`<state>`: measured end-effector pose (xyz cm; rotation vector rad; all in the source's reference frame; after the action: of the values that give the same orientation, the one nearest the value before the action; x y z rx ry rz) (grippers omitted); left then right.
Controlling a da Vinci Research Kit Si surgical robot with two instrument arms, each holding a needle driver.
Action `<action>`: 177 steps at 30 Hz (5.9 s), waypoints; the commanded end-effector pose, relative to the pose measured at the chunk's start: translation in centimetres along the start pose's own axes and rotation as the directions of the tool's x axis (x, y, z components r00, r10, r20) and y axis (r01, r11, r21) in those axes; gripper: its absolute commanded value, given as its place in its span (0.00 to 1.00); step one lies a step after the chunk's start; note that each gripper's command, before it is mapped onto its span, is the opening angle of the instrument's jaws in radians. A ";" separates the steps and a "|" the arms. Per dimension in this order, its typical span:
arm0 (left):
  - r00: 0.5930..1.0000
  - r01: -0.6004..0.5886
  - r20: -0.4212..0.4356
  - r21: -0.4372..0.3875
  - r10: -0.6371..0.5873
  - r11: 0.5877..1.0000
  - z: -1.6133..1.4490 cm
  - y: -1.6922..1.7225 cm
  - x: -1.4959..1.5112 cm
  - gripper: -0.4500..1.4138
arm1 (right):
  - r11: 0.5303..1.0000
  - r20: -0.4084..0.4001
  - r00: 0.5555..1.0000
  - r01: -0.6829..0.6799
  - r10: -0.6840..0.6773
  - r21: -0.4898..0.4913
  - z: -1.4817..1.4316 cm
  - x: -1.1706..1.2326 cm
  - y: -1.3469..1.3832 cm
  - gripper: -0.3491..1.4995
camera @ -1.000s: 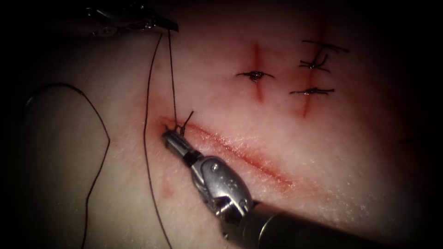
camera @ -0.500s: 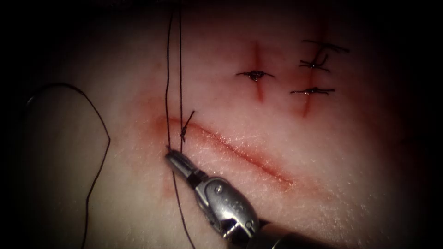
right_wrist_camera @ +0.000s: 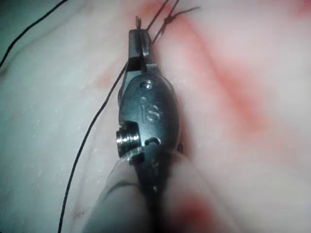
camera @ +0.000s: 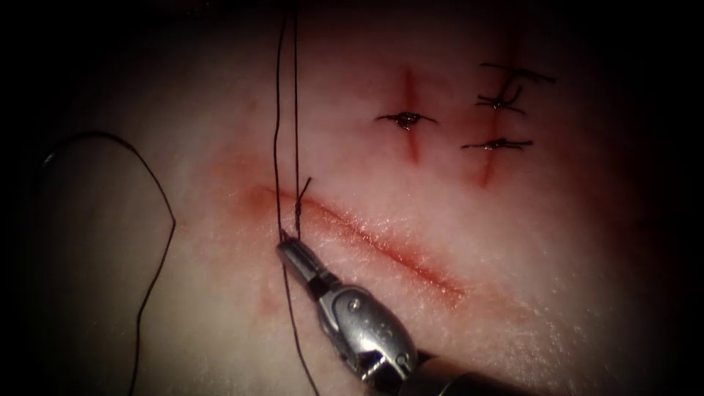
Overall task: Wound Closure
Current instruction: With the right cutters, cut the long suture, then set the suture down with the left needle driver, then grasp the short suture tail with the left needle driver.
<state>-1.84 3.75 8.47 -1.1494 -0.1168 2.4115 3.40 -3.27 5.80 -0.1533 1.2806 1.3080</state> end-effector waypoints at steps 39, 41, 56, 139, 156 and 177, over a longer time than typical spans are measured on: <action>0.999 0.045 0.018 -0.015 -0.044 0.999 -2.24 1.68 1.10 0.00 | 0.982 0.259 0.962 0.040 -0.087 0.183 0.99 0.58 0.29 0.83; 0.999 0.040 0.012 -0.014 -0.040 0.999 -2.27 1.71 1.12 0.00 | 0.982 0.264 0.960 0.049 -0.096 0.181 1.03 0.56 0.29 0.83; 1.000 0.017 -0.009 -0.017 -0.018 1.000 -2.40 1.92 1.31 0.00 | 0.980 0.263 0.956 0.085 -0.131 0.178 1.33 0.50 0.33 0.84; 0.938 0.345 -0.061 0.070 -0.341 0.936 -0.69 0.76 -1.22 0.72 | 0.660 0.209 0.627 0.693 -0.750 0.289 -0.06 2.17 1.34 0.99; 0.967 0.210 -0.159 0.068 -0.197 0.975 -1.84 1.86 0.25 0.65 | 0.579 0.083 0.646 0.610 -0.759 0.541 -0.25 1.65 0.77 0.98; 0.999 -0.023 -0.027 -0.007 0.022 1.000 -1.12 3.89 0.10 0.46 | 0.562 0.099 0.621 0.615 -0.777 0.552 -0.29 1.53 0.80 0.94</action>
<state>-2.48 0.22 6.56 -1.1804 -0.0858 2.4387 2.13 -2.30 4.97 -0.0788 1.0180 0.2641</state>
